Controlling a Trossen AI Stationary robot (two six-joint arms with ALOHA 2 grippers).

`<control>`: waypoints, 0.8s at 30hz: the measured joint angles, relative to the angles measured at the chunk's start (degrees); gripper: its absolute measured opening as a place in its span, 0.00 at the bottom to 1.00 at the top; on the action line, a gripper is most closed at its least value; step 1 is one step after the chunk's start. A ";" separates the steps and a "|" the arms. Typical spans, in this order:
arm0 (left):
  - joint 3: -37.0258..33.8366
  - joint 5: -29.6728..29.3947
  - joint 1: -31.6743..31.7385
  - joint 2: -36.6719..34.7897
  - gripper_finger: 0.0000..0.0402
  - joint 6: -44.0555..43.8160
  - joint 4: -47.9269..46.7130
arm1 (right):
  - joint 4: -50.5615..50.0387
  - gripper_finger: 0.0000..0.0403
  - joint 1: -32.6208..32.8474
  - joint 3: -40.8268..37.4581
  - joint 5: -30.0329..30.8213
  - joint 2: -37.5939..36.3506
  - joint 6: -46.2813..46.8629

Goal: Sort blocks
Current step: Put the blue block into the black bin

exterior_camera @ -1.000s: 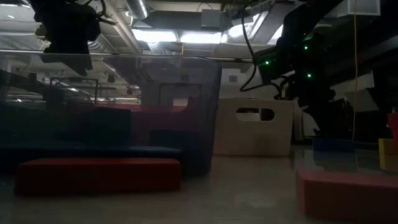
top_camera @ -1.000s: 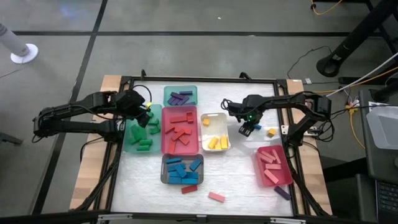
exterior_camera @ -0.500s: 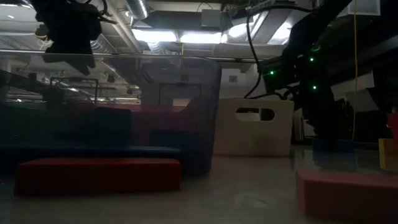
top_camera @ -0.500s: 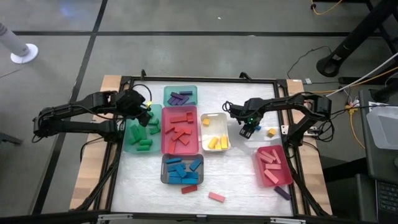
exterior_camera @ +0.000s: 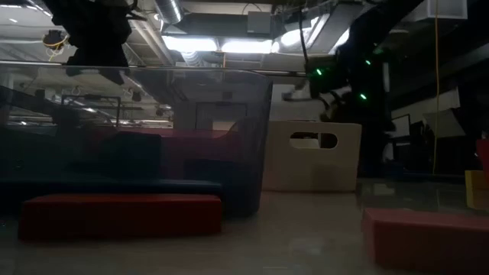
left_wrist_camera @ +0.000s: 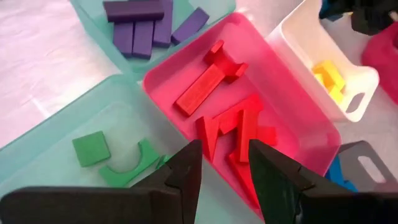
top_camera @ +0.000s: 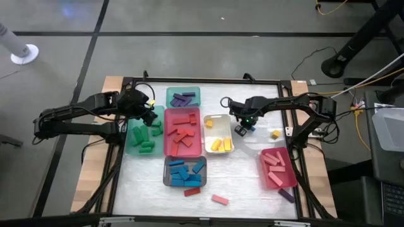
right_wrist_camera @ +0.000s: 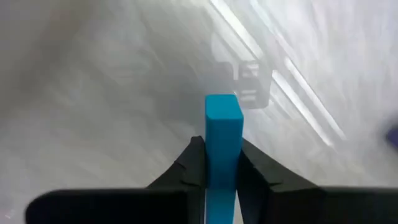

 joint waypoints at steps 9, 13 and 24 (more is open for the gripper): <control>0.00 0.02 0.00 0.00 0.30 0.11 8.36 | 3.32 0.18 0.04 20.02 -0.72 0.00 0.29; 0.00 0.02 0.00 0.00 0.30 3.93 16.39 | 14.84 0.14 0.04 28.75 -0.72 0.00 0.27; 0.00 0.03 0.01 0.00 0.30 18.41 43.53 | 56.69 0.17 0.04 35.70 -9.18 0.00 -2.15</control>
